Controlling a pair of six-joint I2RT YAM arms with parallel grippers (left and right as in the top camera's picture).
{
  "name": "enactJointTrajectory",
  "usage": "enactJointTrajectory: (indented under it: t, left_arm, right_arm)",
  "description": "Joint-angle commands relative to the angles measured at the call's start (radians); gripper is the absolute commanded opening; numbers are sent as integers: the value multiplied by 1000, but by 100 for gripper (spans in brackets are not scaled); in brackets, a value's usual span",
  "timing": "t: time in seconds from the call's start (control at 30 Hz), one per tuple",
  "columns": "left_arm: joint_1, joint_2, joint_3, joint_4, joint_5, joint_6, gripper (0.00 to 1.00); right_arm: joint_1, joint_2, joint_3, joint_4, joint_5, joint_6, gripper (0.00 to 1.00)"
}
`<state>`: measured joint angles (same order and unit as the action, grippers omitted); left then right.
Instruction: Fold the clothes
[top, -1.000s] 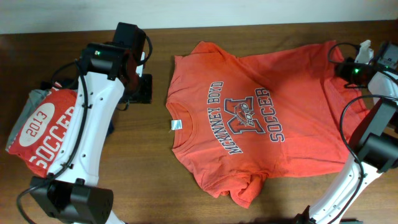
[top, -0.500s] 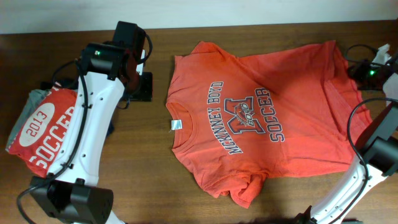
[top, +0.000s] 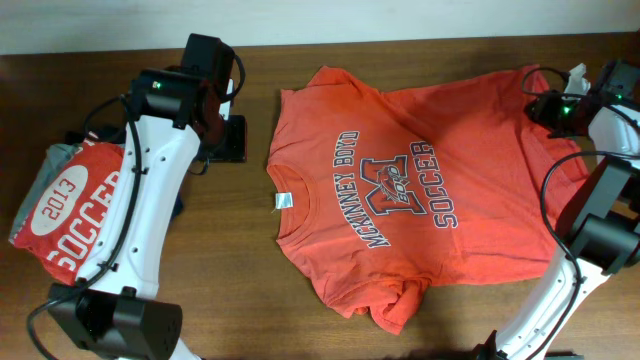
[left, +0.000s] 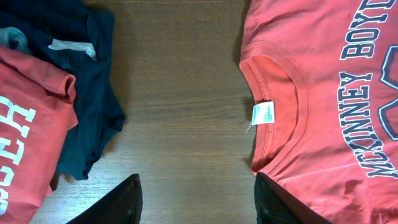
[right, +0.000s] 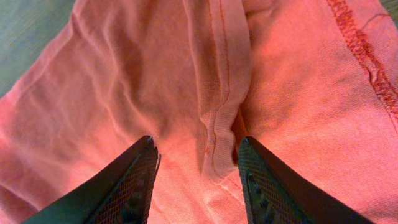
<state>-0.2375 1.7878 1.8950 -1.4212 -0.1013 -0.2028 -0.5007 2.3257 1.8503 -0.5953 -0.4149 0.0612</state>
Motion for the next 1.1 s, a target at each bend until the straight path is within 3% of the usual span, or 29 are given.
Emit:
enactJointTrajectory:
  t: [0.0,0.1,0.23,0.6,1.07]
  left_arm:
    - [-3,-32,-3,-4,11,-6,58]
    - [-3,-32,-3,-3,11,-6,58]
    - [-3,-32,-3,1,11,-6,58]
    - [-3,-32,-3,1,11,-6,58]
    - [-3,-32,-3,1,10,-6,58]
  right_arm:
    - [2,29,2,2,53,-12,45]
    - [2,32,2,10,53,-12,33]
    - [2,32,2,19,53,-12,29]
    - [4,32,2,18,50,-1,4]
    - [-94,29,137,58,87,-2,4]
